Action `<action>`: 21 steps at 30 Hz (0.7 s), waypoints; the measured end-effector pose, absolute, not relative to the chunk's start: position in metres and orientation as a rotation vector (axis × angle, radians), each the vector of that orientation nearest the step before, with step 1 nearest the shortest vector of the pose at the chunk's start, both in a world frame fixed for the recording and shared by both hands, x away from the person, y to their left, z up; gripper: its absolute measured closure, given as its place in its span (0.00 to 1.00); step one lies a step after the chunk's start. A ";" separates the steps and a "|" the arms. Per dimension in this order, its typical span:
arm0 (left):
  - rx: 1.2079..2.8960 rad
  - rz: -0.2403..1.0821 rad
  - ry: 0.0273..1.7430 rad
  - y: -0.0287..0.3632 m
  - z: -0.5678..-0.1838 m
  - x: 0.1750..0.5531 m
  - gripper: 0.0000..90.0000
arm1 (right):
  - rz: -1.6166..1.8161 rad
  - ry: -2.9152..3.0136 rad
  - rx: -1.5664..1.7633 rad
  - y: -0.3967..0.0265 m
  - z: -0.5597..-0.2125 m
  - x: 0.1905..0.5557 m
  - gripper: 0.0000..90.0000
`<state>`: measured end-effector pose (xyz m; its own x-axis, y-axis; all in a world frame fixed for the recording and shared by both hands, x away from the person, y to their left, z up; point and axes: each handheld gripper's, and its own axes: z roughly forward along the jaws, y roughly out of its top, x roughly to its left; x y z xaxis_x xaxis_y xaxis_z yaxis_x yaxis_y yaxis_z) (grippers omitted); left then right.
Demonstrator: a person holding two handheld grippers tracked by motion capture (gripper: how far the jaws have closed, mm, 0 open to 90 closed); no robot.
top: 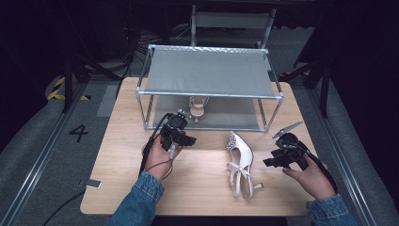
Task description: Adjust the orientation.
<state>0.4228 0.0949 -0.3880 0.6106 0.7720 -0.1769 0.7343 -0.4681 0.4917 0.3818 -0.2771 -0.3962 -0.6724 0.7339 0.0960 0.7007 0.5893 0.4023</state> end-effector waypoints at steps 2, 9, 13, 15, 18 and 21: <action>2.307 0.082 1.194 0.096 -0.388 0.421 0.53 | 0.636 2.731 1.234 -0.275 -0.395 0.381 0.50; 2.376 0.107 1.202 0.098 -0.389 0.410 0.50 | 0.623 2.766 1.180 -0.259 -0.391 0.383 0.51; 2.417 0.136 1.228 0.102 -0.392 0.406 0.50 | 0.675 2.800 1.121 -0.243 -0.383 0.382 0.53; 2.422 0.136 1.243 0.106 -0.393 0.404 0.50 | 0.684 2.806 1.103 -0.239 -0.381 0.382 0.53; 2.423 0.136 1.258 0.111 -0.395 0.401 0.49 | 0.702 2.822 1.052 -0.228 -0.376 0.380 0.53; 2.417 0.131 1.282 0.116 -0.397 0.399 0.48 | 0.734 2.849 0.992 -0.214 -0.372 0.379 0.53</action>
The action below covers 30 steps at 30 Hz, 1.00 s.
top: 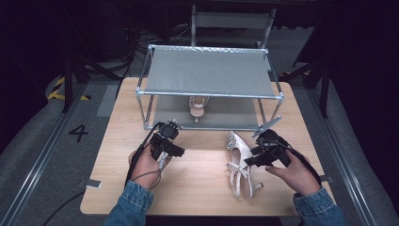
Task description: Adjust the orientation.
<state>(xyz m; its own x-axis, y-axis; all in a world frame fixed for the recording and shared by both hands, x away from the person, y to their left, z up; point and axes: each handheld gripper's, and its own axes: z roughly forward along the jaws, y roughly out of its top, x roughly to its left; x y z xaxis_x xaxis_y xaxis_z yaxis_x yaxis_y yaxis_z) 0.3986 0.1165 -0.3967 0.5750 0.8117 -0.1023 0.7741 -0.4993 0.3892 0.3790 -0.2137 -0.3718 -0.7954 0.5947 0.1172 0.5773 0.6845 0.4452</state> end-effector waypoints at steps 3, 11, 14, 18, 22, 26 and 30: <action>2.429 0.165 1.304 0.122 -0.398 0.396 0.48 | 0.727 2.862 0.960 -0.205 -0.373 0.379 0.54; 2.426 0.187 1.342 0.136 -0.401 0.389 0.48 | 0.698 2.945 0.873 -0.171 -0.385 0.381 0.55; 2.421 0.173 1.354 0.137 -0.403 0.391 0.48 | 0.690 2.960 0.862 -0.165 -0.390 0.381 0.56; 2.437 0.180 1.348 0.136 -0.405 0.391 0.48 | 0.641 2.978 0.892 -0.158 -0.403 0.383 0.58; 2.423 0.167 1.352 0.135 -0.405 0.391 0.47 | 0.612 2.976 0.912 -0.153 -0.412 0.384 0.61; 2.434 0.174 1.345 0.136 -0.405 0.392 0.47 | 0.581 2.977 0.917 -0.150 -0.417 0.383 0.68; 2.429 0.173 1.350 0.137 -0.405 0.392 0.47 | 0.576 2.970 0.935 -0.151 -0.419 0.385 0.78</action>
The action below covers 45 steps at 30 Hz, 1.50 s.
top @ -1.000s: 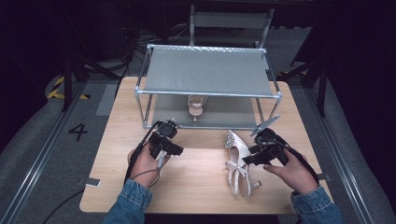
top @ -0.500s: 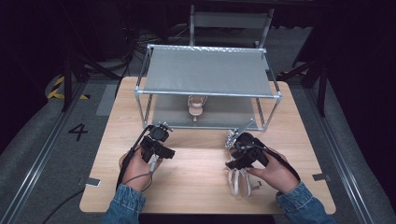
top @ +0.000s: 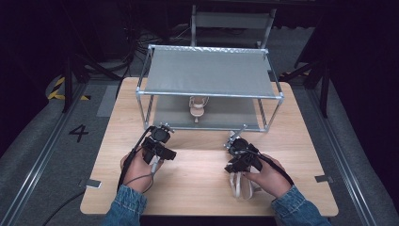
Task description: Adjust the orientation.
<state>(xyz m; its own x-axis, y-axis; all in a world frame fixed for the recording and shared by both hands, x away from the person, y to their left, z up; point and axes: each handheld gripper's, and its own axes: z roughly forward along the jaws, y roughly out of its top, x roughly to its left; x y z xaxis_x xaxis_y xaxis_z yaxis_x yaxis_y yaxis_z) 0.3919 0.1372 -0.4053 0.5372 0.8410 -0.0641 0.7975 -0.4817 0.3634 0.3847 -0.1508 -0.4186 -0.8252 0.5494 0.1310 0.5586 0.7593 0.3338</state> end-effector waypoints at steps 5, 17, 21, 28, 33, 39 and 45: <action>2.439 0.178 1.347 0.138 -0.405 0.393 0.47 | -0.625 -2.930 -0.905 -0.155 -0.411 0.382 0.90; 2.458 0.152 1.327 0.130 -0.406 0.400 0.47 | -0.735 -2.962 -0.956 -0.180 -0.384 0.373 0.90; 2.469 0.154 1.319 0.126 -0.407 0.403 0.47 | -0.786 -2.936 -1.012 -0.199 -0.376 0.374 0.90; 2.476 0.144 1.317 0.122 -0.407 0.405 0.47 | -0.814 -2.907 -1.145 -0.230 -0.372 0.383 0.90; 2.474 0.146 1.319 0.123 -0.408 0.405 0.47 | -0.785 -2.864 -1.258 -0.253 -0.381 0.394 0.90; 2.477 0.143 1.327 0.125 -0.409 0.406 0.46 | -0.806 -2.813 -1.300 -0.266 -0.384 0.400 0.89; 2.484 0.139 1.318 0.126 -0.409 0.407 0.46 | -0.814 -2.793 -1.294 -0.266 -0.384 0.399 0.79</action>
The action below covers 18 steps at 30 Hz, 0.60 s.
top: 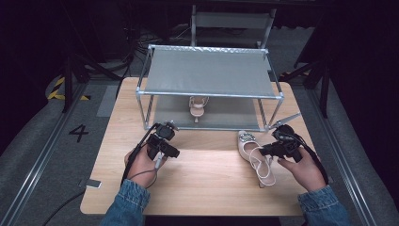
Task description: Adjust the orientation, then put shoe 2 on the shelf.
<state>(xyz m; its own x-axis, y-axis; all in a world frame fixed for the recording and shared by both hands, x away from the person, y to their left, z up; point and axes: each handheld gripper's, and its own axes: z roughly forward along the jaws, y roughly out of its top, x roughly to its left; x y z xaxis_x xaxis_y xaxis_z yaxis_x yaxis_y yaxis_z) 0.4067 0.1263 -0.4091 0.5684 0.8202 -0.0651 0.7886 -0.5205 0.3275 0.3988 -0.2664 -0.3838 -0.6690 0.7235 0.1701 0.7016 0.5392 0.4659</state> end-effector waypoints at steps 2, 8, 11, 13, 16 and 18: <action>2.474 0.139 1.324 0.126 -0.410 0.407 0.46 | 0.807 2.716 1.285 -0.267 -0.381 0.398 0.71; 2.482 0.129 1.327 0.124 -0.411 0.409 0.46 | 0.898 2.683 1.332 -0.266 -0.365 0.387 0.60; 2.494 0.126 1.319 0.123 -0.412 0.410 0.46 | 0.906 2.717 1.311 -0.257 -0.362 0.382 0.59; 2.495 0.130 1.316 0.123 -0.412 0.410 0.46 | 0.889 2.740 1.288 -0.249 -0.363 0.379 0.59; 2.490 0.134 1.319 0.122 -0.410 0.409 0.46 | 0.853 2.757 1.301 -0.240 -0.370 0.378 0.59; 2.489 0.140 1.317 0.122 -0.409 0.408 0.46 | 0.830 2.761 1.348 -0.235 -0.379 0.381 0.58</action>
